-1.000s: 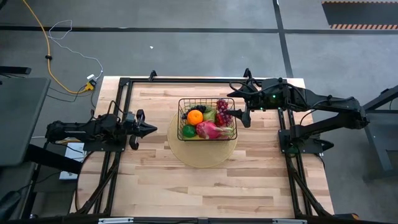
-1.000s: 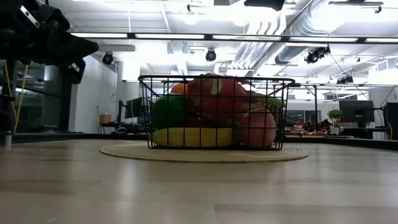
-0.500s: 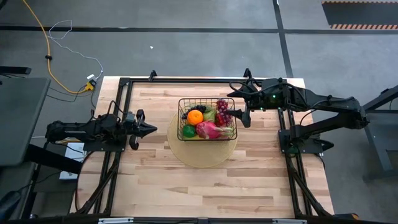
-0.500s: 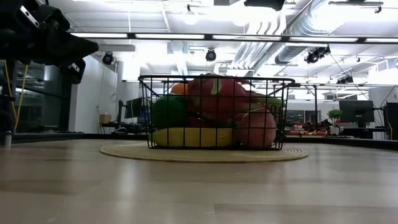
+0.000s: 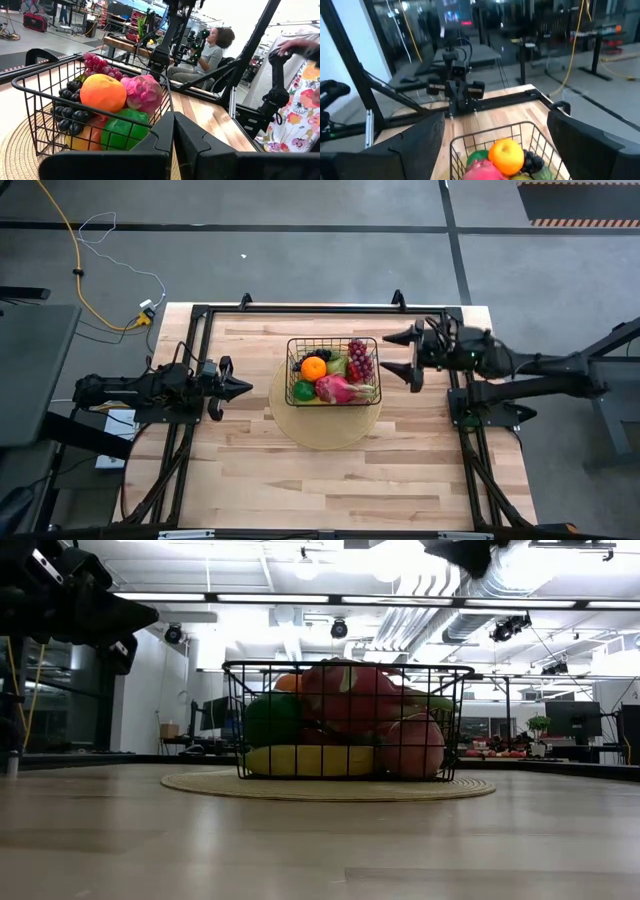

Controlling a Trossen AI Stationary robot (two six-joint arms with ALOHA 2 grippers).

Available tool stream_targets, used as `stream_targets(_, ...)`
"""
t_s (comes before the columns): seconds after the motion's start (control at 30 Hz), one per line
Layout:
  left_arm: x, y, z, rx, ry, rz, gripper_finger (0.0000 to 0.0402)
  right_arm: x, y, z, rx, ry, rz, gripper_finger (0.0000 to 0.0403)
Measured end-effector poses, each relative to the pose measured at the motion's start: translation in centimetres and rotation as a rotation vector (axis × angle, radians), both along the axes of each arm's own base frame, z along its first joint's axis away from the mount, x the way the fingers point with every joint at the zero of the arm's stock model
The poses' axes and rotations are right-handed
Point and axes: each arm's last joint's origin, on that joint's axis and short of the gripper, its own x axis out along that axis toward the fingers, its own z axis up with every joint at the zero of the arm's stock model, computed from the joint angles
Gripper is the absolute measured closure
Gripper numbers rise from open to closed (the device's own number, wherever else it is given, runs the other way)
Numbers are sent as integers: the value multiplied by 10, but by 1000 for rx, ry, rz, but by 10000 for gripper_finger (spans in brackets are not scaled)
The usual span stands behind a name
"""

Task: Build produce basket
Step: Return to Home Position

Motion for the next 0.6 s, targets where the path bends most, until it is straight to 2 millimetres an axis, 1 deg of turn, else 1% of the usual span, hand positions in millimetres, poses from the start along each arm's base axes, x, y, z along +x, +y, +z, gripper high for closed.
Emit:
stream_targets(0.17,0,0,0,0,-1,0,401,-13,2,-61,21,-125,2,59)
stream_targets(0.27,0,0,0,0,-1,0,401,-23,3,-90,26,-193,8,59)
stream_targets(0.4,0,0,0,0,-1,0,401,-39,5,-111,9,-270,13,59)
stream_targets(0.6,0,0,0,0,-1,0,401,-60,8,-125,-16,-303,31,59)
